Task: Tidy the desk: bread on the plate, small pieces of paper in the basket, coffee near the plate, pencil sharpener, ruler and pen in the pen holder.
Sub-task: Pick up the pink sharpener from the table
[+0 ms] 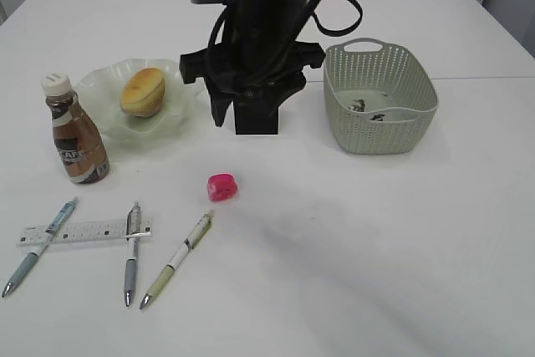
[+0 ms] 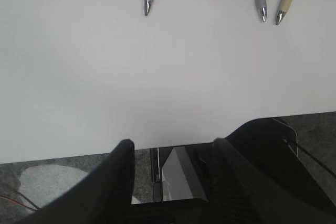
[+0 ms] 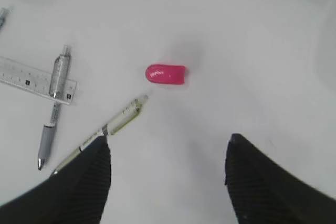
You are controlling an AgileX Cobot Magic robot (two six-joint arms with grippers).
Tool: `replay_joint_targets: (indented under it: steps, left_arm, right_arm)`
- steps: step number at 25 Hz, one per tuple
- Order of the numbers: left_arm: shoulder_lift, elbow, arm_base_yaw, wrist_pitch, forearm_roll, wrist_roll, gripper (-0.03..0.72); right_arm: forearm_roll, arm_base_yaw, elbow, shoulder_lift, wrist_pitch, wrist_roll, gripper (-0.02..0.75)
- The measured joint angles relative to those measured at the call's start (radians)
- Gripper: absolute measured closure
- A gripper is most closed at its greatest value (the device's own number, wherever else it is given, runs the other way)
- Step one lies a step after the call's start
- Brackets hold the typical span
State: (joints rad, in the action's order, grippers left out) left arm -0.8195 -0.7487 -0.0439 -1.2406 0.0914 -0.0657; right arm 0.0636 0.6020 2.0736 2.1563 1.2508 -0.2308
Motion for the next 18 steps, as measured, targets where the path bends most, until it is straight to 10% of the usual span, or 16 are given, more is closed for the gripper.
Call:
replay_joint_targets:
  steps: [18]
  left_arm:
    - [0.000,0.000,0.000,0.000,0.004,0.000,0.345]
  right_arm:
    - [-0.064,-0.002,-0.034,-0.010,0.000,0.002,0.229]
